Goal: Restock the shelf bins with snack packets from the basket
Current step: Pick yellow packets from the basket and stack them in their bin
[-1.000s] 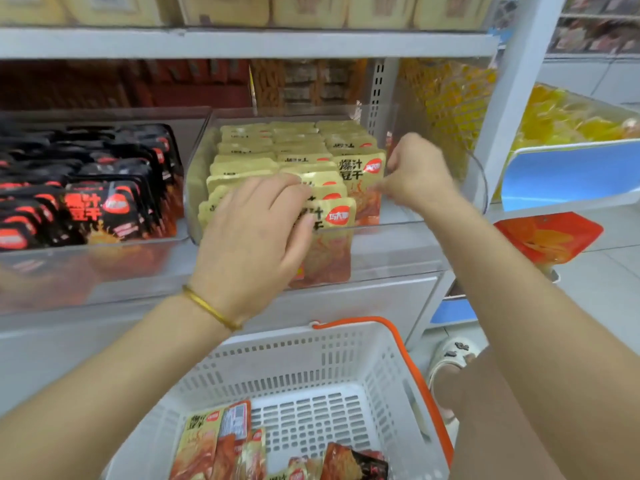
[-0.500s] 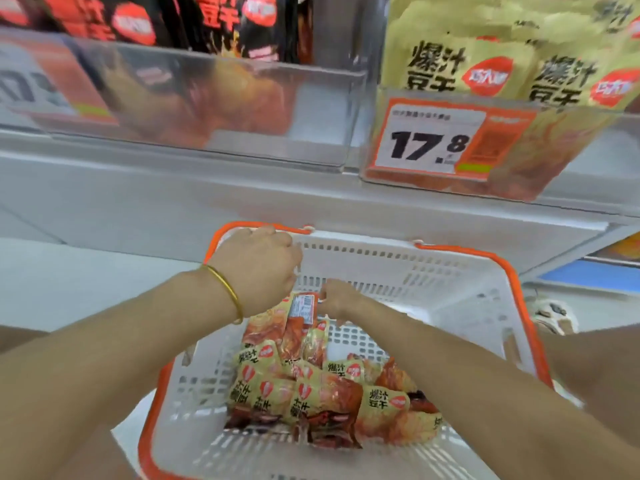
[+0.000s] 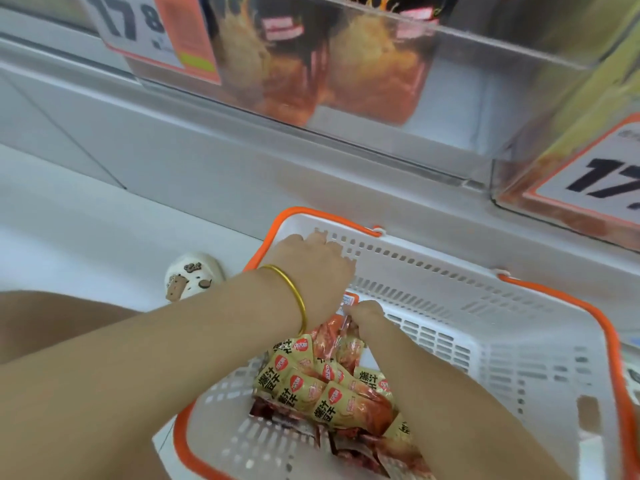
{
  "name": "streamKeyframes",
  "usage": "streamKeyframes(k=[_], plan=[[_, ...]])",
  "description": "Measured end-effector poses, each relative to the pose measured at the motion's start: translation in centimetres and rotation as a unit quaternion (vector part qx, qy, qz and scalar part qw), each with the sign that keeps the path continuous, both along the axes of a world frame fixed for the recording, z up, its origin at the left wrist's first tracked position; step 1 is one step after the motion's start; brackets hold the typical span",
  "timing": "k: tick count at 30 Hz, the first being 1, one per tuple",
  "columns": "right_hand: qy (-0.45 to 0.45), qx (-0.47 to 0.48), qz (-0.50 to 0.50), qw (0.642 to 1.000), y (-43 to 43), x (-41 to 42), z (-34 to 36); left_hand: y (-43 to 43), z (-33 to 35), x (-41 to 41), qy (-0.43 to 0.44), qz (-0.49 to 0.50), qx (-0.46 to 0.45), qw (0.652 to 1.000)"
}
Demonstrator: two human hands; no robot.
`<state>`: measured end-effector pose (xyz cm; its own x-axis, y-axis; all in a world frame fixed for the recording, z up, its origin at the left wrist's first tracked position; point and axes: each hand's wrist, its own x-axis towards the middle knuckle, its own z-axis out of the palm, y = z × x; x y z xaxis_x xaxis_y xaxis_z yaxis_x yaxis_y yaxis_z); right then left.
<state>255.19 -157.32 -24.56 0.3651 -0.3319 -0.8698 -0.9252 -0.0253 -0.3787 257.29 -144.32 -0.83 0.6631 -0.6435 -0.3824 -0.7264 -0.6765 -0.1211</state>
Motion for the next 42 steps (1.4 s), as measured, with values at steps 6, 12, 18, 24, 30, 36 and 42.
streamKeyframes(k=[6,12,18,24,30,36,42], plan=[[-0.067,-0.035,0.057,0.996,-4.0,-2.3,8.3,-0.9,-0.6,-0.8,0.057,-0.021,0.011,0.998],[-0.089,0.107,-0.074,0.988,-6.7,-5.6,19.6,-4.3,0.2,-3.2,0.095,-0.052,-0.038,0.993],[-0.210,0.044,-0.057,0.975,-9.7,-10.2,27.6,-7.7,4.3,-5.7,0.126,0.056,-0.355,0.924],[-0.401,0.017,0.061,0.914,-12.8,-14.4,32.9,-11.4,10.1,-6.8,0.311,0.127,-0.537,0.774],[-0.520,0.014,0.020,0.854,-16.3,-15.4,38.4,-15.7,15.5,-7.1,0.335,0.103,-0.602,0.718],[-0.575,0.023,-0.087,0.813,-18.8,-14.9,40.2,-18.1,18.8,-6.9,0.277,0.077,-0.561,0.776],[-0.643,-0.108,-0.090,0.753,-20.9,-13.6,42.7,-19.7,22.4,-5.6,0.103,-0.017,-0.518,0.849]])
